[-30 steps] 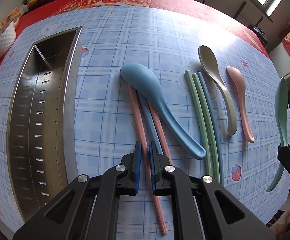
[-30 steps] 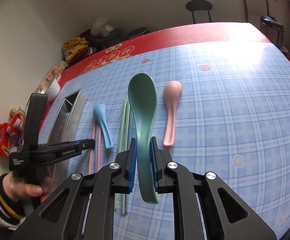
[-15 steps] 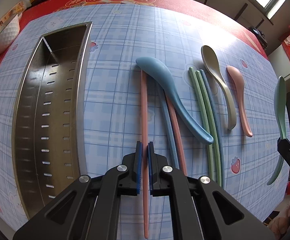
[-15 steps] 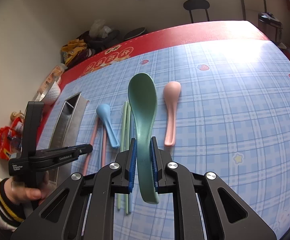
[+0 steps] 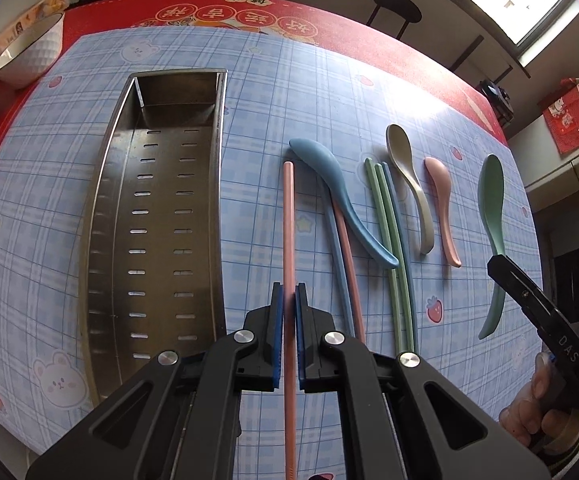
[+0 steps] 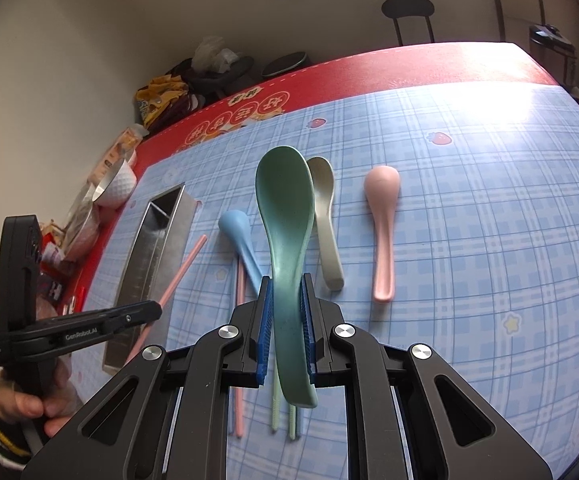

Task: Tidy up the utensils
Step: 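Carry the pink chopstick into the steel tray with the left gripper and release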

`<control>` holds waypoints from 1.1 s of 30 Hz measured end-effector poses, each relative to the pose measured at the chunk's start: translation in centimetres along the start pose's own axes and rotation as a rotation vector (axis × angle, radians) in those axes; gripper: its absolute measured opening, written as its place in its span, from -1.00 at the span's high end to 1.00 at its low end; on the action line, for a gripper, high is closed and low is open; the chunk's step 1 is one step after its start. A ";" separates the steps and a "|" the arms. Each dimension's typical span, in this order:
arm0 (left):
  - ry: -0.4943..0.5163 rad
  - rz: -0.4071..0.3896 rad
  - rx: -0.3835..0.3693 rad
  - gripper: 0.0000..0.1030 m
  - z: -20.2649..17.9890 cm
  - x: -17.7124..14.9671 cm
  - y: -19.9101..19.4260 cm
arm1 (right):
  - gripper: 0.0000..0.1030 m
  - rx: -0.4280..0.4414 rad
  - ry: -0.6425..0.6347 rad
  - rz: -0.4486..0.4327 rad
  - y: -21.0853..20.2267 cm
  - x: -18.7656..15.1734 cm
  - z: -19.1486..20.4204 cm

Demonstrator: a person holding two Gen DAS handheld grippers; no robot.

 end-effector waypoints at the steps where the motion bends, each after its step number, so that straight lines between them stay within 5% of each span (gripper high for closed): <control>1: -0.002 -0.012 -0.003 0.89 0.2 0.1 -0.5 | 0.74 0.001 -0.001 0.001 0.1 0.1 0.1; 10: -0.072 -0.095 0.021 0.89 3.9 2.1 -3.5 | 0.73 -0.015 0.006 0.004 0.6 0.2 1.1; 33: -0.090 0.043 0.009 0.89 7.9 3.3 3.1 | 0.73 -0.113 0.021 0.025 0.9 -0.5 2.1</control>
Point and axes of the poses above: each gripper's, at about its wrist camera, not at the fingertips, and y roughly the way its jaws point, z to its left, x to its top, the point moved 3 cm from there along y, roughly the way its jaws point, and after that the axes turned 4 degrees about -y, right-handed, at the moved point
